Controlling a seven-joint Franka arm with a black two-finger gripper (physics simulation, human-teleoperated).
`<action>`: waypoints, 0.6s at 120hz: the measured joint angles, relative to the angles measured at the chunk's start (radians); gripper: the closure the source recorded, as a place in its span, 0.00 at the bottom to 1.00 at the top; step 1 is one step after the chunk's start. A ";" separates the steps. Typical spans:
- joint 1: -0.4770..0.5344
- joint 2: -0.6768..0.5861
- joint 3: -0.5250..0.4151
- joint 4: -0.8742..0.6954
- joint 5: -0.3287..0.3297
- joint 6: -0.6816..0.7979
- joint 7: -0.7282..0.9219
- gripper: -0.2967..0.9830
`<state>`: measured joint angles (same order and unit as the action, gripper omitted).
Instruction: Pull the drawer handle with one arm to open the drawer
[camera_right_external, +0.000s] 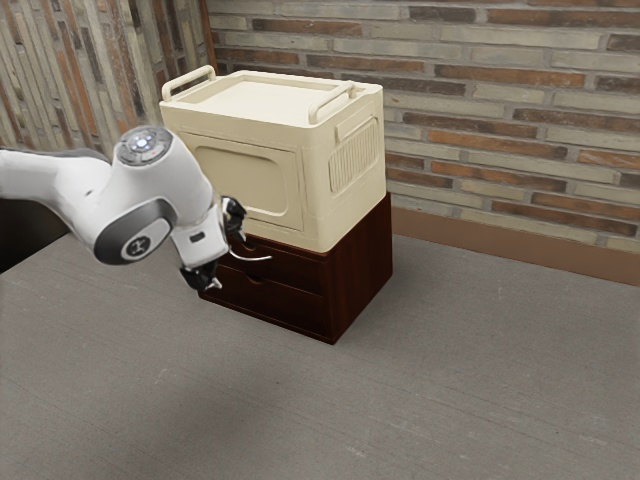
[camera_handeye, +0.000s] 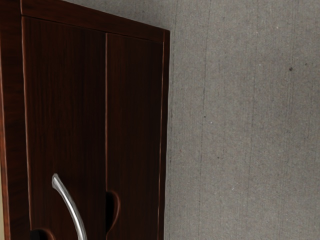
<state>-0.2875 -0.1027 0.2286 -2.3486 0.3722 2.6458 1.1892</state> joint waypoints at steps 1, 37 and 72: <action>0.000 0.001 0.000 0.000 0.000 0.001 0.000 0.23; 0.028 0.056 0.002 0.011 -0.001 0.046 0.002 0.23; 0.022 0.116 0.003 0.038 -0.002 0.073 0.003 0.23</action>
<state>-0.2653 0.0138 0.2312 -2.3110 0.3705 2.7193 1.1923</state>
